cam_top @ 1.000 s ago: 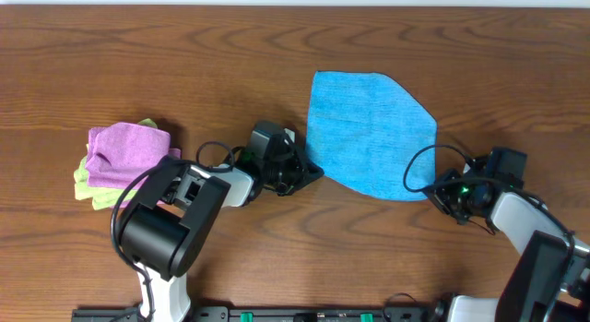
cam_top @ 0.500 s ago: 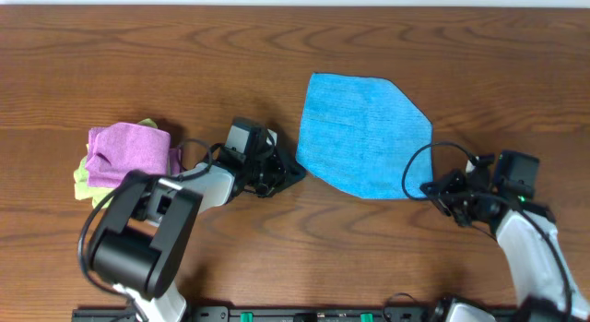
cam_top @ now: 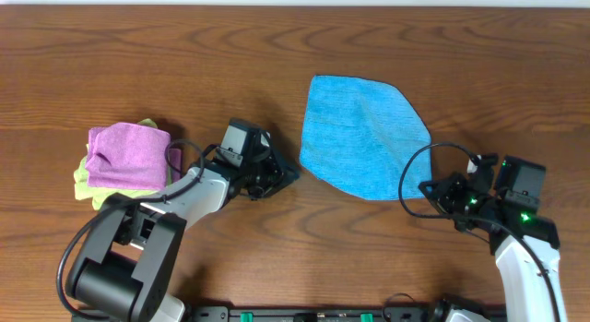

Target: Fold the cloth

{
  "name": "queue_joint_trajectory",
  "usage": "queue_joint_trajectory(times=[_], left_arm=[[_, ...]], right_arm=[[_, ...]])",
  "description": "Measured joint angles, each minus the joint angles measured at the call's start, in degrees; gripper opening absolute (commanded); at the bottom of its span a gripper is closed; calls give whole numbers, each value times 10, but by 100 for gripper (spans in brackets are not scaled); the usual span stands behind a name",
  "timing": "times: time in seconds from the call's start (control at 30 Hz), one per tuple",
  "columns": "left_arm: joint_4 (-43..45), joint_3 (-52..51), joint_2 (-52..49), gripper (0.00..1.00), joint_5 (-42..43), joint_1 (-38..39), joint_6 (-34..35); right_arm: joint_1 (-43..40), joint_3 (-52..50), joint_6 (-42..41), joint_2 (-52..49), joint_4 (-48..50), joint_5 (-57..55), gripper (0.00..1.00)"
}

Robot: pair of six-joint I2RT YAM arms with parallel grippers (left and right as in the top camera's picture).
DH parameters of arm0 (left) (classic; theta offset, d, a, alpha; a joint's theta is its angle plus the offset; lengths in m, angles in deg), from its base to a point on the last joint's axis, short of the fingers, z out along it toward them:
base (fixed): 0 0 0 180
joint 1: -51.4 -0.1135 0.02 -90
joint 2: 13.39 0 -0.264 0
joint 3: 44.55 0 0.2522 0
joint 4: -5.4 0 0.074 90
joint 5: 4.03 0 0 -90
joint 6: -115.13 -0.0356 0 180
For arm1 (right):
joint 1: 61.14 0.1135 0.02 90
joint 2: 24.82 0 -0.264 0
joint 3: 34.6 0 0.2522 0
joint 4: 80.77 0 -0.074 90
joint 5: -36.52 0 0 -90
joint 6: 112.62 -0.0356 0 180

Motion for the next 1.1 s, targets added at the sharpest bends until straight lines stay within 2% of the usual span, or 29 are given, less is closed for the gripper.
queue_joint_trajectory(times=[0.23,0.5,0.77,1.1], left_arm=[[18,0,0,52,-67,24,25],[74,0,-23,53,-122,36,40],[161,4,-64,52,-112,36,59],[184,8,-75,51,-117,53,69]], right_arm=[[1,0,-11,0,0,-1,1],[1,0,-22,0,0,8,1],[2,0,-24,0,-1,18,1],[2,0,-24,0,-1,18,1]])
